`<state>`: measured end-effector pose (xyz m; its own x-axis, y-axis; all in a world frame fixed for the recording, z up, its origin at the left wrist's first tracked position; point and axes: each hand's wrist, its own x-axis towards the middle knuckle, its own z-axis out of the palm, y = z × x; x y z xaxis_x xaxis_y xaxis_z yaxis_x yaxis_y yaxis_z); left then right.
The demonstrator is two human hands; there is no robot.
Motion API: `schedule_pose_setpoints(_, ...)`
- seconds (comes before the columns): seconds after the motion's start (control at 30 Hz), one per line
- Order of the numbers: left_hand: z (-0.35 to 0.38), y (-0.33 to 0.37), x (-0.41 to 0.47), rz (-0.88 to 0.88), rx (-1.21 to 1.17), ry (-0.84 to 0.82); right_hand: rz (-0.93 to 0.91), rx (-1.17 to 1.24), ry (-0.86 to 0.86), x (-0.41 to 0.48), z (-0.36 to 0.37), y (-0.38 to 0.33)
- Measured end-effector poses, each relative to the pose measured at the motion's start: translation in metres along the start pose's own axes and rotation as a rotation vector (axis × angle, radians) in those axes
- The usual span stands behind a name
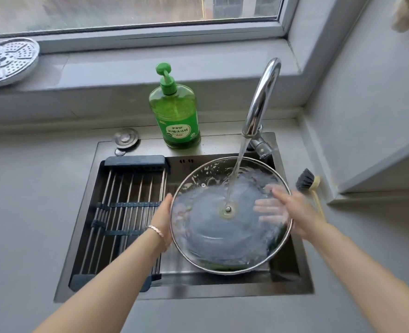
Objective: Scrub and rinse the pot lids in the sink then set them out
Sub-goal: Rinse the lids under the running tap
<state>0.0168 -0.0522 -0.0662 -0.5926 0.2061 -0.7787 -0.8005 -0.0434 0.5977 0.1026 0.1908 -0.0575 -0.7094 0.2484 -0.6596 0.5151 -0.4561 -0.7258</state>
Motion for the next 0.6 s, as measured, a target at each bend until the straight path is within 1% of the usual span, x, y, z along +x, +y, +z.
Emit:
schedule_pose_setpoints(0.07, 0.004, -0.019, 0.006, -0.111, -0.019, 0.026, -0.046, -0.184, 0.046, -0.007, 0.004, -0.02)
schedule_pose_setpoints(0.17, 0.008, -0.044, 0.019, -0.281, -0.038, 0.003, -0.071, -0.38, 0.082, -0.018, 0.009, -0.038)
schedule_pose_setpoints(0.23, 0.01, -0.054, 0.019, -0.369, 0.044, -0.021, -0.072, -0.468, 0.079, -0.022, 0.012, -0.045)
schedule_pose_setpoints(0.3, 0.008, -0.055, 0.014, -0.4, 0.136, -0.015, -0.058, -0.505, 0.078, -0.023, 0.013, -0.048)
schedule_pose_setpoints(0.4, -0.007, -0.041, 0.01, -0.345, 0.169, 0.029, -0.001, -0.438, 0.077, -0.021, 0.011, -0.045)
schedule_pose_setpoints(0.47, -0.022, -0.023, 0.005, -0.268, 0.173, 0.047, 0.059, -0.38, 0.069, -0.017, 0.009, -0.035)
schedule_pose_setpoints(0.6, -0.035, 0.013, -0.016, -0.081, 0.291, 0.083, 0.158, -0.238, 0.113, -0.004, 0.008, 0.0)
